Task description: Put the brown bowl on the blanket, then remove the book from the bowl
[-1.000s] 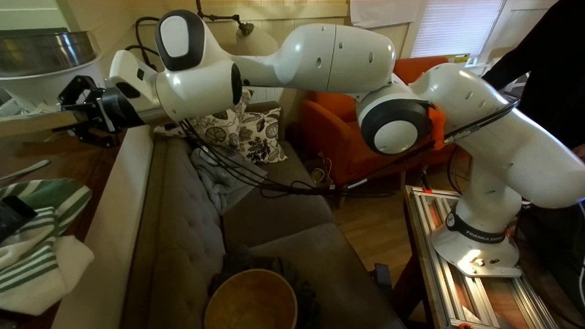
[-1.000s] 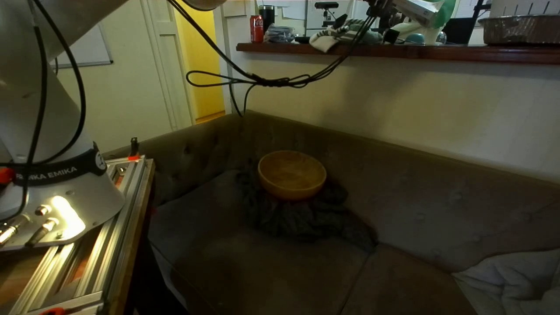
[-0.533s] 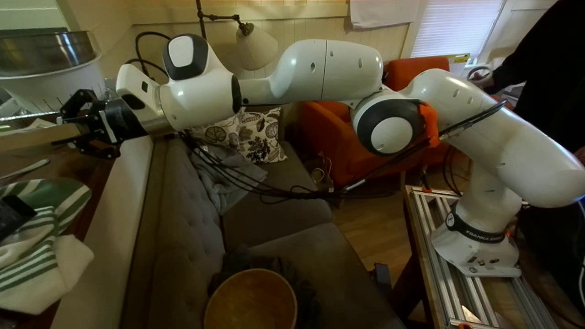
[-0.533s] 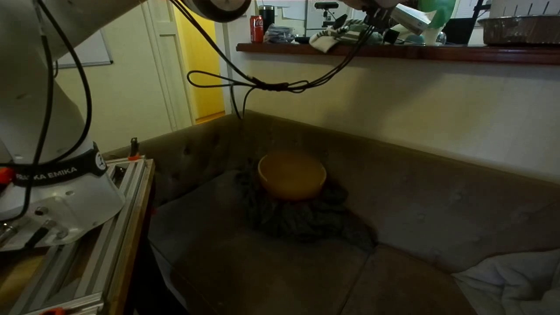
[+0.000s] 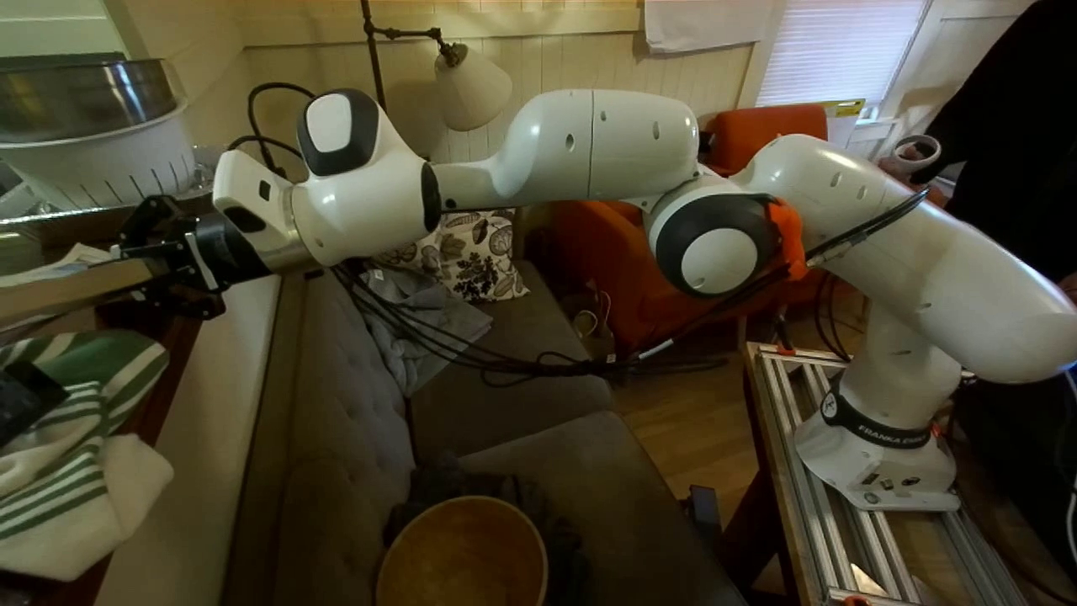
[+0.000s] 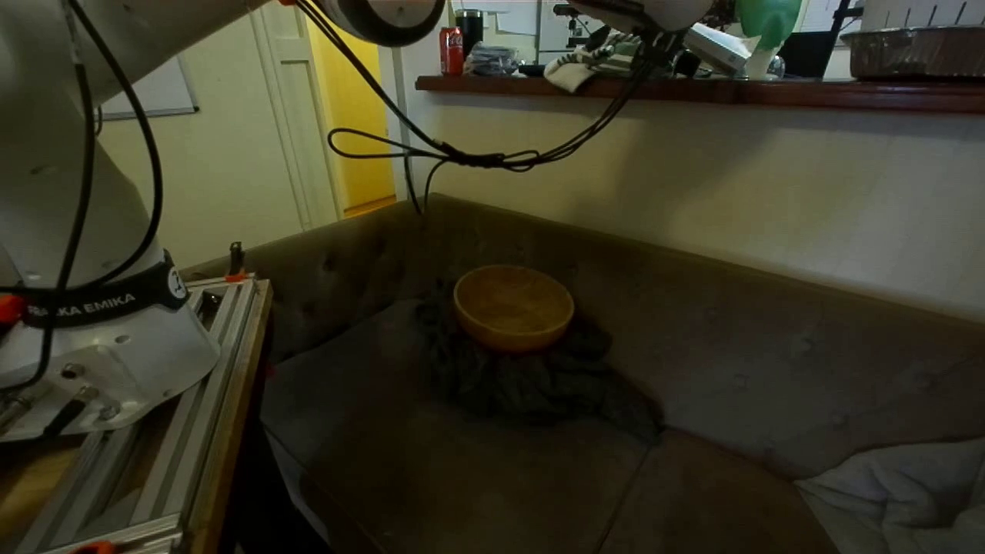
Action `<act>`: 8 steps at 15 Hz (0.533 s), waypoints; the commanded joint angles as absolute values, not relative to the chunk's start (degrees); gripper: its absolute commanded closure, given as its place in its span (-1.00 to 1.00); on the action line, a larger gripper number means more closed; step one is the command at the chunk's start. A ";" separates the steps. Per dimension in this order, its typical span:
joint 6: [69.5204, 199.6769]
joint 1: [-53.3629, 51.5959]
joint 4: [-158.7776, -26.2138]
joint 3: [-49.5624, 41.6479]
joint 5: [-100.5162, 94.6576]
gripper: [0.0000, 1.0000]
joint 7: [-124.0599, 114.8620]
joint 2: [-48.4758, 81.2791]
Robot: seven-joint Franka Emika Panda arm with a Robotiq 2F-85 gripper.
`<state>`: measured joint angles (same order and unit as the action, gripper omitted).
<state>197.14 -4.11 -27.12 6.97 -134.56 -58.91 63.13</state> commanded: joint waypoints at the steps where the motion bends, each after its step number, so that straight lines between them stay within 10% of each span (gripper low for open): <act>1: 195.21 -5.79 -27.35 6.47 -134.74 0.88 -56.33 63.17; 6: 188.68 -8.28 -32.26 1.81 -133.75 0.88 -57.34 60.08; 7: 186.09 -9.08 -35.52 -0.39 -132.96 0.02 -58.33 58.42; 8: 184.98 -9.52 -36.52 -1.39 -132.13 0.00 -57.81 58.04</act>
<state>189.72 -7.96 -28.80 2.74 -134.37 -57.50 63.14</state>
